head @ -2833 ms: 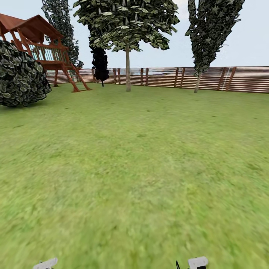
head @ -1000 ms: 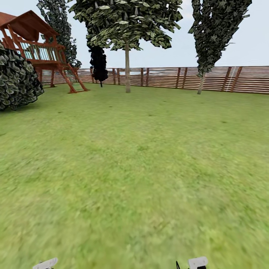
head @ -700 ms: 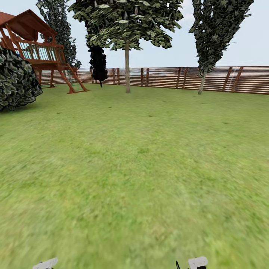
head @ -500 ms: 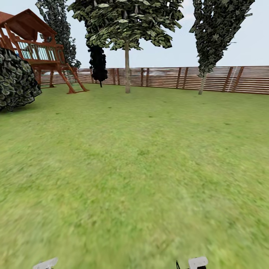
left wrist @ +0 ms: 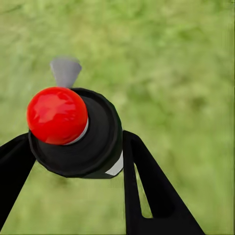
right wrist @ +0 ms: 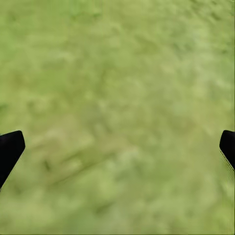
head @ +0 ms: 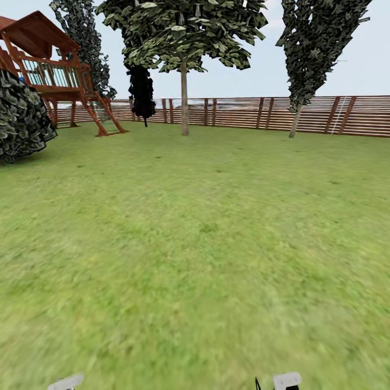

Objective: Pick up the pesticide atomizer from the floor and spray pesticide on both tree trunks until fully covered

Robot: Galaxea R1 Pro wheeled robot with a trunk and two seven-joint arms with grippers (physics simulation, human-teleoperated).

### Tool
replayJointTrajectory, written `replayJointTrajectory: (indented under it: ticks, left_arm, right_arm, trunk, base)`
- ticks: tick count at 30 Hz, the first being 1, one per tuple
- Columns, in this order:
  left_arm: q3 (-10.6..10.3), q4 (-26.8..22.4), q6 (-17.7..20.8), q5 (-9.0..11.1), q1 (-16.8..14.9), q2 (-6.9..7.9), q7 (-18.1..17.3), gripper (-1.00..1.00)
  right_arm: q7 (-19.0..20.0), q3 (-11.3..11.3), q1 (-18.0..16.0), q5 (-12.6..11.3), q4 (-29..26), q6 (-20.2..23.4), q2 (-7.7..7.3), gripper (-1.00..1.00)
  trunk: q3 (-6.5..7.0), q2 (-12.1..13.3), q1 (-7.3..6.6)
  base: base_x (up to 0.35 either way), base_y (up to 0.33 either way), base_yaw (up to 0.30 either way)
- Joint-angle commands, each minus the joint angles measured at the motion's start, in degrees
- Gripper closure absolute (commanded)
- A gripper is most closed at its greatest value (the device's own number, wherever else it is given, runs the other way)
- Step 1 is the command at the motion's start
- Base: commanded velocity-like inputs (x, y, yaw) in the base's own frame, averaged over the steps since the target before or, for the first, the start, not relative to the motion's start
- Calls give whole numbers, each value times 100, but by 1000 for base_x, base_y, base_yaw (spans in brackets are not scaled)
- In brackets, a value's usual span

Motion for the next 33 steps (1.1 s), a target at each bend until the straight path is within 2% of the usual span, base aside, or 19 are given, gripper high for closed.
replayJointTrajectory:
  ticks: [1,33]
  left_arm:
    - [-29,3,-17,32,-3,1,1,100]
    - [-29,-6,-17,41,65,18,1,100]
  right_arm:
    - [-59,32,-3,52,4,-2,0,-100]
    - [-61,32,-3,52,4,-2,0,-100]
  trunk:
    - [-5,-2,3]
    - [-5,-2,3]
  base:
    - [339,0,0]
    - [339,0,0]
